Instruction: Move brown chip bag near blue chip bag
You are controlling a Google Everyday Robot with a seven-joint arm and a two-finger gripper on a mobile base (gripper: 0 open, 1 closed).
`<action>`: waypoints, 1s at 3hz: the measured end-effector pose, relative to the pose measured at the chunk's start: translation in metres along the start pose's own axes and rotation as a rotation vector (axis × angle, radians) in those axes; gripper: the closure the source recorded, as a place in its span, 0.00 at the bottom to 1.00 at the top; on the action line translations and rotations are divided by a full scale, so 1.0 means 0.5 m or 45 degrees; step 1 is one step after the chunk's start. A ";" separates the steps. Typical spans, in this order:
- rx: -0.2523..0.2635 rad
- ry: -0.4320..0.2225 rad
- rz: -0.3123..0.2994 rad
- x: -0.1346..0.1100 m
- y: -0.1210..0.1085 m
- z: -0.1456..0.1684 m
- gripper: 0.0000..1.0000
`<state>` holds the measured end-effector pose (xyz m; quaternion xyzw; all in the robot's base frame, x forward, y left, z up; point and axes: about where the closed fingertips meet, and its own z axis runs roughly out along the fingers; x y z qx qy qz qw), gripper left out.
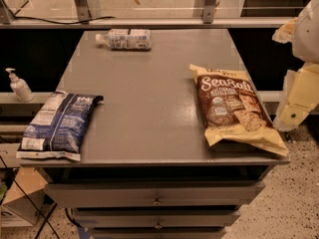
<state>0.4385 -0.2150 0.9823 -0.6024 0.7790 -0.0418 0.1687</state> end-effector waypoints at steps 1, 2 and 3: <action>0.000 0.000 0.000 0.000 0.000 0.000 0.00; -0.047 -0.075 0.014 -0.007 0.001 0.033 0.00; -0.122 -0.142 0.073 -0.013 0.005 0.109 0.00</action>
Offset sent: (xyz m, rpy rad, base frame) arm 0.0158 0.0142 -0.0454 0.1860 0.0788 0.0389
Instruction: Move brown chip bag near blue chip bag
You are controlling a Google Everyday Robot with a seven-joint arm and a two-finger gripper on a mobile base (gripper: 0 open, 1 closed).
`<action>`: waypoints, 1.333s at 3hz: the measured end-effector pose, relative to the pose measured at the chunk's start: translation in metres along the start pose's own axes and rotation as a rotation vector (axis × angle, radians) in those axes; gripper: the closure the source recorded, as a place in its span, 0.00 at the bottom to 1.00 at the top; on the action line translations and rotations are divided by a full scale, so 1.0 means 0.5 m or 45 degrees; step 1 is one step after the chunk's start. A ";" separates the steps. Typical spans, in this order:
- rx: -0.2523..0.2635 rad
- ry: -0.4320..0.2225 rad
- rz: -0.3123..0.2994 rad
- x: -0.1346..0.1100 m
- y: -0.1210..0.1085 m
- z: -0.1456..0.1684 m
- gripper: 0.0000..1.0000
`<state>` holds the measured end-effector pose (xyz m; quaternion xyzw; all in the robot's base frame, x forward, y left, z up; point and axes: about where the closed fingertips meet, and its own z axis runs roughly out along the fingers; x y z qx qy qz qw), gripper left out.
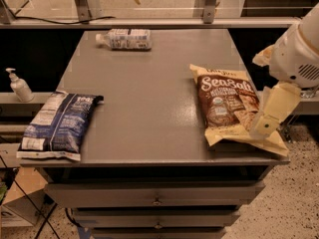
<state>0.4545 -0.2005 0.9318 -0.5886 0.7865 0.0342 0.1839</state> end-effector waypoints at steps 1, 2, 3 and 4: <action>-0.040 0.008 0.081 0.020 -0.018 0.108 0.00; -0.038 0.065 0.136 0.051 -0.037 0.159 0.00; -0.036 0.138 0.163 0.071 -0.045 0.184 0.18; -0.011 0.187 0.123 0.059 -0.047 0.174 0.41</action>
Offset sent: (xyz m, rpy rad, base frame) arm 0.0461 -0.0221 -0.1141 -0.0540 0.1023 -0.1611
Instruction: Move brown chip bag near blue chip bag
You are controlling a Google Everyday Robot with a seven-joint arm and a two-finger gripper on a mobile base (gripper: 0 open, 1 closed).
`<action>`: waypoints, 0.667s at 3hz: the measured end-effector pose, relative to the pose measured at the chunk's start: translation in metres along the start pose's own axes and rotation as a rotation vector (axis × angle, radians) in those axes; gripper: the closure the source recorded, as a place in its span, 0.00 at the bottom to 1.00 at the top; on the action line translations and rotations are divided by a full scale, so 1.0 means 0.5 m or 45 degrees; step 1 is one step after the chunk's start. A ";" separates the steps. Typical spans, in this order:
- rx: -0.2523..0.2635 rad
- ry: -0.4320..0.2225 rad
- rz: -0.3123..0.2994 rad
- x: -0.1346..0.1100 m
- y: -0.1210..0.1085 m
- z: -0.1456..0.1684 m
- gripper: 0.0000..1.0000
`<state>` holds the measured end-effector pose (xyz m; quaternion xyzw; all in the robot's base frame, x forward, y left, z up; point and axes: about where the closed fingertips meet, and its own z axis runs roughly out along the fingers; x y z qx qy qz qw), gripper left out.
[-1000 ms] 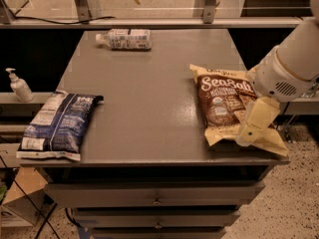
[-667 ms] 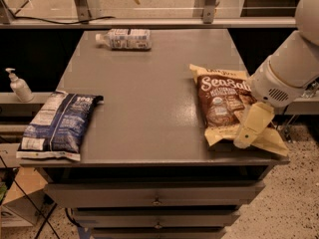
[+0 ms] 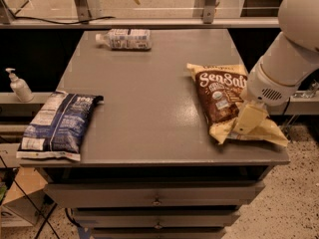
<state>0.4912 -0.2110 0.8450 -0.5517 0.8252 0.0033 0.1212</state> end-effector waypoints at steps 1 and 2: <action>0.032 0.008 -0.058 -0.028 0.003 -0.025 0.64; 0.093 -0.021 -0.179 -0.091 0.011 -0.080 0.88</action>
Offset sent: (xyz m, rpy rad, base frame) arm 0.0058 0.0718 0.0934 -0.0574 -0.1831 0.2342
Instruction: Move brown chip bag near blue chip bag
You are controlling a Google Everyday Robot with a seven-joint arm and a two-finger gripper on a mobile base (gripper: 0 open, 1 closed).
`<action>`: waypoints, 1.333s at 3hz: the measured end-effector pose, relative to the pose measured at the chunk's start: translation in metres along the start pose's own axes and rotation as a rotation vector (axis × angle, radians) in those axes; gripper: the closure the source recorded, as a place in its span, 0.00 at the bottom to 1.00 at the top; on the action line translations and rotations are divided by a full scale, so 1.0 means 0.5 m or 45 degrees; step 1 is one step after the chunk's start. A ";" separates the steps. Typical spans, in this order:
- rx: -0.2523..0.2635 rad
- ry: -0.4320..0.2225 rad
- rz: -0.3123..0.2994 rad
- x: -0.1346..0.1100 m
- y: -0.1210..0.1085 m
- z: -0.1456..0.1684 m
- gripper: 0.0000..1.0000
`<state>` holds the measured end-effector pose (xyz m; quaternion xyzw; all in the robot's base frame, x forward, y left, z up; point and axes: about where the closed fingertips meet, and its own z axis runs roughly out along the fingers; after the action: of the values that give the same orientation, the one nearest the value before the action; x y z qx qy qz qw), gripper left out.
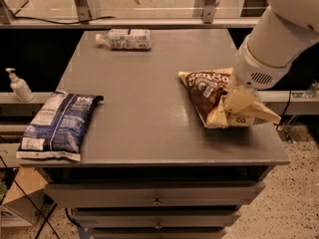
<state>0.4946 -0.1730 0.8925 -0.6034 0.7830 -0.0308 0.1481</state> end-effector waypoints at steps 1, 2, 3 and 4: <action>0.020 -0.097 -0.139 -0.087 0.007 -0.049 1.00; 0.023 -0.129 -0.175 -0.110 0.010 -0.063 1.00; 0.012 -0.155 -0.165 -0.112 0.012 -0.062 1.00; 0.001 -0.241 -0.212 -0.172 0.031 -0.059 1.00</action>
Offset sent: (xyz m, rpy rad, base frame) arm 0.0004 0.0317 0.0256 0.0294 -0.0422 0.0965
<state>0.4919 -0.0905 0.9341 -0.6665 0.7127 0.0139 0.2184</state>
